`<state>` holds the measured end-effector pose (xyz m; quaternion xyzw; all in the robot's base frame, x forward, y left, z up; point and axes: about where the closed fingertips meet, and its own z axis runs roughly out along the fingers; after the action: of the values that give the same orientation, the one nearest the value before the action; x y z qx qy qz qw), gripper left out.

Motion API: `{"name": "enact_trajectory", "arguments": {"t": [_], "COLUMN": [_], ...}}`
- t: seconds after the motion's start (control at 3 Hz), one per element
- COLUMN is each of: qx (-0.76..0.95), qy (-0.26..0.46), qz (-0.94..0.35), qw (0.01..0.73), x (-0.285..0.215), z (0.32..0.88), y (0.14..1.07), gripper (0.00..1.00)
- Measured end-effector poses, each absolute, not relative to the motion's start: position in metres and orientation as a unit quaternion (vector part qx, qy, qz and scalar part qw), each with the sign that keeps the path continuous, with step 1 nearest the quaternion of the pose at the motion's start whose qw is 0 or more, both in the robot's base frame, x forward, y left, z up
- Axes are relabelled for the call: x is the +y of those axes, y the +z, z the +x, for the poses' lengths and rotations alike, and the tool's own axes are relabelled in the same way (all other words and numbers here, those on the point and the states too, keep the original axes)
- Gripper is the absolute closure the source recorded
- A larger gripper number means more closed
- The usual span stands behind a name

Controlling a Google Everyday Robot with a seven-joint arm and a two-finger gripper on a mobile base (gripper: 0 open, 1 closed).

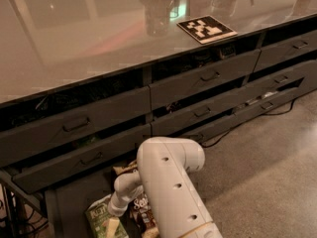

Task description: Pick green jalapeno chip bag from bottom drawer and place on counter

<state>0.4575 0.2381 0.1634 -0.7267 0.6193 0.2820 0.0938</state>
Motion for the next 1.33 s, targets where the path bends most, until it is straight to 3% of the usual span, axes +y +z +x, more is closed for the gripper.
{"name": "enact_trajectory", "arguments": {"t": [0.67,1.33], "qx": [0.644,0.649], "qy": [0.293,0.291], "qz": [-0.701,-0.698], "qw": [0.086,0.084], "x": [0.24,0.24], "z": [0.457,0.457], "y": [0.103,0.108], "gripper": [0.0,0.42]}}
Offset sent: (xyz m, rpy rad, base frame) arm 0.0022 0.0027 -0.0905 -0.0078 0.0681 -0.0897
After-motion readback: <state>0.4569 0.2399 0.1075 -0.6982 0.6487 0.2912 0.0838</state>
